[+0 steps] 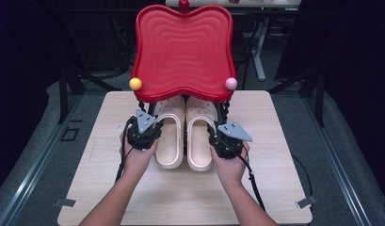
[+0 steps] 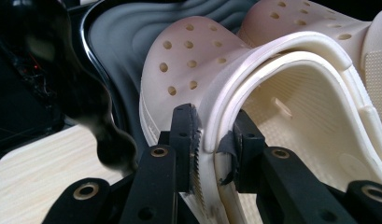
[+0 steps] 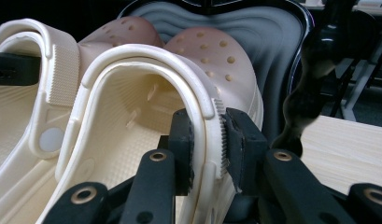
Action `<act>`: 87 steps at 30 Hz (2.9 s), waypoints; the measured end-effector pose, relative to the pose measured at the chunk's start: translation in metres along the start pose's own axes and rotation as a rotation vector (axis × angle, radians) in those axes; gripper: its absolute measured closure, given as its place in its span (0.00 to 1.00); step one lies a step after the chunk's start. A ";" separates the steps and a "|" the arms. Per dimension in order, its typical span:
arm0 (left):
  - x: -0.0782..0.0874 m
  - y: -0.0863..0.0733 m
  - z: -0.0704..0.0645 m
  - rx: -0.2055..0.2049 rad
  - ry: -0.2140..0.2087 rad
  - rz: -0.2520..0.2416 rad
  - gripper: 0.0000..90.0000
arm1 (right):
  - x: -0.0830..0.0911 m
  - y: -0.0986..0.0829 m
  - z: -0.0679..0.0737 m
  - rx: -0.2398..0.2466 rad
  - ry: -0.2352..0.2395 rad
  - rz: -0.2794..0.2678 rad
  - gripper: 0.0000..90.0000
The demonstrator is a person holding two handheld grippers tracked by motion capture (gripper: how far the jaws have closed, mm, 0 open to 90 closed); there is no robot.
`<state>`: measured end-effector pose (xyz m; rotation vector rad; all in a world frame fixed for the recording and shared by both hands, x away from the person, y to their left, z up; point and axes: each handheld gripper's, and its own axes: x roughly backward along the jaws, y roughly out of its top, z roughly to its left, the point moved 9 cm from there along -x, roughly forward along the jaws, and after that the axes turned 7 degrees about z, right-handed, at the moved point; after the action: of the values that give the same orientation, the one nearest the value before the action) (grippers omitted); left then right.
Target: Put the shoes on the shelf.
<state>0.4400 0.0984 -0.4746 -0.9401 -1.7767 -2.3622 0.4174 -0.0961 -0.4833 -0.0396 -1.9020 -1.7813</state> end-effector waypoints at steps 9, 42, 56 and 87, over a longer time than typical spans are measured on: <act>-0.012 0.014 0.005 0.047 -0.008 -0.017 0.83 | -0.017 0.016 -0.001 -0.028 -0.038 -0.007 0.80; -0.002 0.007 0.001 0.015 -0.045 -0.026 0.81 | -0.023 0.012 -0.006 -0.076 -0.084 0.000 0.80; -0.010 0.017 0.000 0.014 -0.018 -0.048 0.81 | -0.027 0.018 -0.001 -0.067 -0.085 -0.011 0.75; -0.001 0.011 -0.007 0.077 -0.095 -0.056 0.53 | -0.007 0.009 -0.002 0.046 -0.024 0.016 0.54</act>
<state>0.4415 0.0884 -0.4670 -1.0208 -1.9383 -2.2987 0.4277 -0.0948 -0.4775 -0.0598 -1.9531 -1.7338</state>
